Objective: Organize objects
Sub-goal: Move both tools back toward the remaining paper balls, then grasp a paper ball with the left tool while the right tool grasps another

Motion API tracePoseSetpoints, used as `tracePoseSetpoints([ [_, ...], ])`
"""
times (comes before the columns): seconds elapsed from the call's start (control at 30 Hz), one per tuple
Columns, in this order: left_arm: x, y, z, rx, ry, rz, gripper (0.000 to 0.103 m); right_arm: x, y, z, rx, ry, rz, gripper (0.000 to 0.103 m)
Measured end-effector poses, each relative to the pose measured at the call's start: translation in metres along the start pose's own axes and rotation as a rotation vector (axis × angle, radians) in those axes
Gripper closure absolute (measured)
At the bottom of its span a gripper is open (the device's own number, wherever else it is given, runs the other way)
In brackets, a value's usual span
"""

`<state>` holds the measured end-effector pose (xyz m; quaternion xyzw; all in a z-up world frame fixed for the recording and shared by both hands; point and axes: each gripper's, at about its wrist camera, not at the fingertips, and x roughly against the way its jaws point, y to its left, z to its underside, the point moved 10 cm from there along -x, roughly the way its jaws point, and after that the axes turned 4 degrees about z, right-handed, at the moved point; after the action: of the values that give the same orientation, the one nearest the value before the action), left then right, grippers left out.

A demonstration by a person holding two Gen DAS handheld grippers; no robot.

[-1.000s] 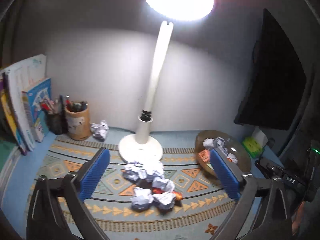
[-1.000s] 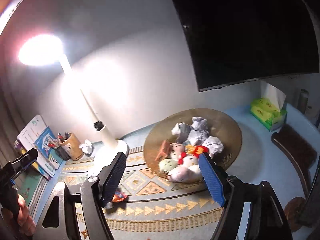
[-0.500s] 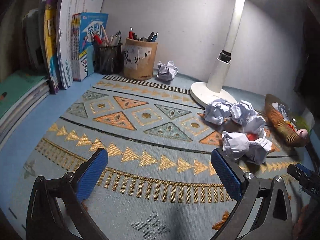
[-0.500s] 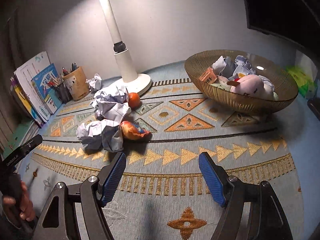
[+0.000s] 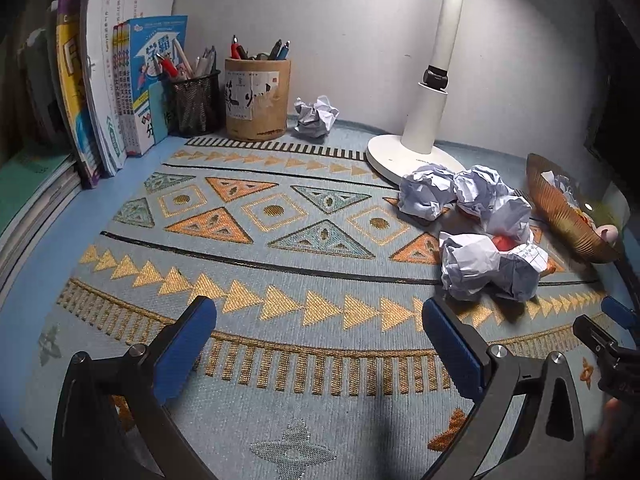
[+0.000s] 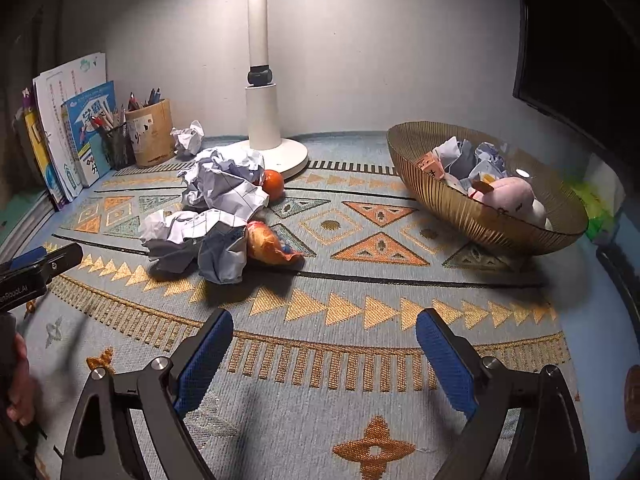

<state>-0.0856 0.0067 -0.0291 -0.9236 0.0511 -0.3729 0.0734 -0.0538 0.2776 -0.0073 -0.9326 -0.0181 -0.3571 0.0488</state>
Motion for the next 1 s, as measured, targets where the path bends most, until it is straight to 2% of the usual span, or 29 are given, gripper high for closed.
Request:
tracePoseSetpoints([
  [0.07,0.001,0.002,-0.014,0.031,0.01,0.046,0.001,-0.003,0.003,0.001,-0.001,0.028,-0.028,0.011],
  [0.13,0.004,0.001,-0.04,0.037,-0.003,0.083,0.001,-0.006,0.011,-0.001,-0.039,0.096,-0.135,0.011],
  [0.2,0.005,0.0,-0.075,0.013,-0.042,0.085,0.001,-0.003,0.02,-0.017,-0.072,0.138,-0.233,0.011],
  [0.3,-0.01,-0.003,-0.123,-0.04,-0.091,0.084,0.001,0.004,0.034,-0.061,-0.037,0.109,-0.255,0.011],
  [0.37,-0.035,-0.004,-0.147,-0.057,-0.098,0.076,0.001,0.003,0.048,-0.09,-0.016,0.07,-0.289,0.011],
  [0.43,-0.065,-0.002,-0.167,-0.046,-0.099,0.071,0.001,-0.01,0.059,-0.113,0.01,0.049,-0.273,0.011],
  [0.5,-0.099,0.001,-0.181,-0.024,-0.075,0.067,0.001,-0.028,0.07,-0.128,0.034,0.045,-0.267,0.011],
  [0.63,-0.162,0.006,-0.194,0.002,-0.021,0.04,0.001,-0.066,0.085,-0.139,0.066,0.08,-0.311,0.011],
  [0.73,-0.195,0.009,-0.196,0.0,0.014,0.007,0.001,-0.09,0.091,-0.138,0.112,0.11,-0.315,0.011],
  [0.8,-0.207,0.007,-0.196,0.006,0.026,0.015,0.002,-0.1,0.096,-0.135,0.137,0.124,-0.325,0.011],
  [0.83,-0.211,0.005,-0.195,0.001,0.031,0.019,0.008,-0.104,0.098,-0.134,0.147,0.129,-0.323,0.011],
  [0.87,-0.214,0.003,-0.194,-0.009,0.04,0.019,0.014,-0.108,0.1,-0.132,0.157,0.141,-0.32,0.019],
  [0.9,-0.217,0.001,-0.192,-0.014,0.054,0.024,0.03,-0.112,0.102,-0.128,0.166,0.158,-0.324,0.036],
  [0.93,-0.221,0.0,-0.19,-0.014,0.069,0.023,0.046,-0.116,0.104,-0.123,0.173,0.18,-0.325,0.038],
  [0.97,-0.222,-0.001,-0.189,-0.02,0.075,0.026,0.056,-0.119,0.103,-0.12,0.178,0.187,-0.312,0.044],
  [1.0,-0.221,-0.003,-0.188,-0.033,0.068,0.031,0.058,-0.119,0.102,-0.119,0.18,0.173,-0.301,0.05],
])
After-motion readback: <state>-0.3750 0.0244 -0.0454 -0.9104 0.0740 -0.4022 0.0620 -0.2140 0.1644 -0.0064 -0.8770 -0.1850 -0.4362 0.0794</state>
